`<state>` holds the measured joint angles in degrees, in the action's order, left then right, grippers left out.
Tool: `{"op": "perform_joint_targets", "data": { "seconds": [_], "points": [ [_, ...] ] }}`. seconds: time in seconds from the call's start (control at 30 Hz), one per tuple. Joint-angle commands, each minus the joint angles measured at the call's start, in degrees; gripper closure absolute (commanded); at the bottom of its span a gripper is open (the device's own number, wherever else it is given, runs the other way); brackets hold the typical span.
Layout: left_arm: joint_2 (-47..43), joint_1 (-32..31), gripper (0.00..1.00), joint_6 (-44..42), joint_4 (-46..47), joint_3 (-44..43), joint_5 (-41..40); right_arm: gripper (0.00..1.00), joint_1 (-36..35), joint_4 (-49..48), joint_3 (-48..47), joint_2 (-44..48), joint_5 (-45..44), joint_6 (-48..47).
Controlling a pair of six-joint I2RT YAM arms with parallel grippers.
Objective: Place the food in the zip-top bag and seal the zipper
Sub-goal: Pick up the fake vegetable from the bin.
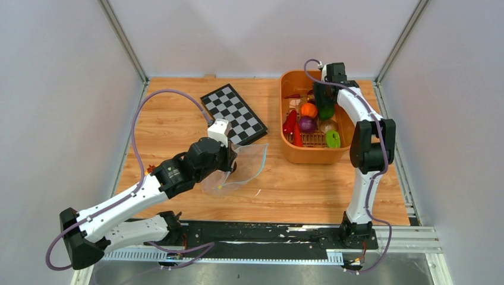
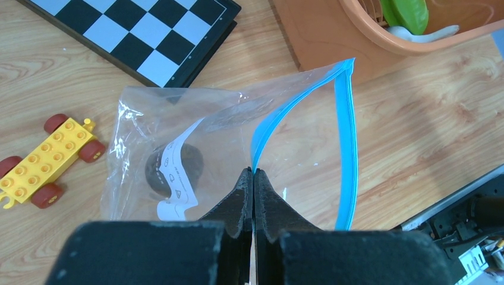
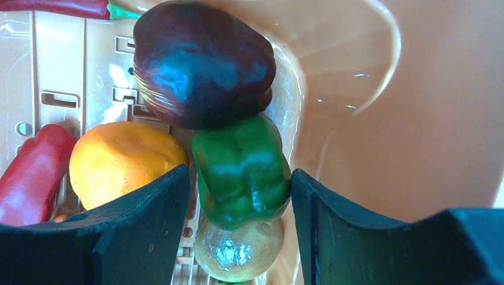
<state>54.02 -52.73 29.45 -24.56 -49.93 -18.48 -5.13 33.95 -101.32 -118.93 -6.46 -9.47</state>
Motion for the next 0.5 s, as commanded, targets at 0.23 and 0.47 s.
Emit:
{"op": "perform_joint_targets", "data": {
  "seconds": [0.23, 0.47],
  "points": [
    [-1.81, 0.36, 1.00, -0.31, 0.90, 0.12, 1.30, 0.27, 0.73, 3.91, -5.90, -3.88, 1.43, 0.46],
    [-2.73, 0.33, 1.00, -0.23, 0.79, 0.49, 1.09, 0.47, 0.89, 3.89, -5.91, -3.96, 1.03, 0.87]
  ]
}}
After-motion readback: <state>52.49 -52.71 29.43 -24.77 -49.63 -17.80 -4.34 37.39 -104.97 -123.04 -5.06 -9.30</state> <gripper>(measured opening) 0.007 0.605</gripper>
